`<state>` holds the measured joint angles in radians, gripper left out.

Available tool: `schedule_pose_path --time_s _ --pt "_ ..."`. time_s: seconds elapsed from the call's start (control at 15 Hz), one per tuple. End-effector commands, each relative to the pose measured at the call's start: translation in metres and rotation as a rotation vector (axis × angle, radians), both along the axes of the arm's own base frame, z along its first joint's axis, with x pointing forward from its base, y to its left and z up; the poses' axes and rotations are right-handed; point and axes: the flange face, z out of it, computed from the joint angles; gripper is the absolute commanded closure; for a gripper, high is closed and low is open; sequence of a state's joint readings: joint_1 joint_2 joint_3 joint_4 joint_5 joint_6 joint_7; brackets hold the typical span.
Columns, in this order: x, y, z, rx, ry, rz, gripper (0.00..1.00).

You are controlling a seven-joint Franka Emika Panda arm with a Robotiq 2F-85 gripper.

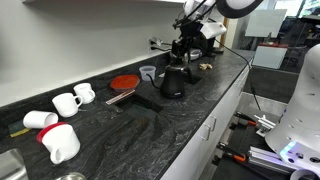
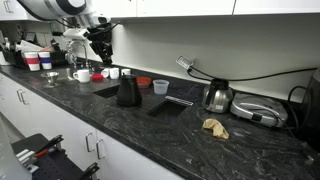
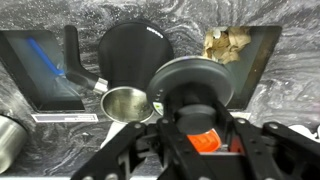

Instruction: Remove the lid of the kettle

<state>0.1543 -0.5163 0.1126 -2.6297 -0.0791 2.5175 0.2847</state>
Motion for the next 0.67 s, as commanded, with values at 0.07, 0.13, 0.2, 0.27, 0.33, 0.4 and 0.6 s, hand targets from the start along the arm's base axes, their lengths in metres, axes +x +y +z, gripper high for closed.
schedule_pose_path --time_s 0.07,0.13,0.2,0.27,0.33,0.4,0.6 --pt "-0.0187 -0.0038 0.0035 0.011 0.041 0.224 0.83" --pt "-0.0122 -0.0008 0.0019 0.002 0.024 0.154 0.58" --pt "-0.0146 -0.0019 0.0024 0.001 0.031 0.181 0.58" --pt "-0.0160 -0.0027 0.0031 0.000 0.034 0.194 0.58" --pt "-0.0164 -0.0028 0.0033 -0.002 0.034 0.199 0.58" --pt "-0.0165 -0.0025 0.0031 -0.002 0.035 0.202 0.58" --pt "-0.0167 -0.0022 0.0028 -0.003 0.036 0.203 0.83"
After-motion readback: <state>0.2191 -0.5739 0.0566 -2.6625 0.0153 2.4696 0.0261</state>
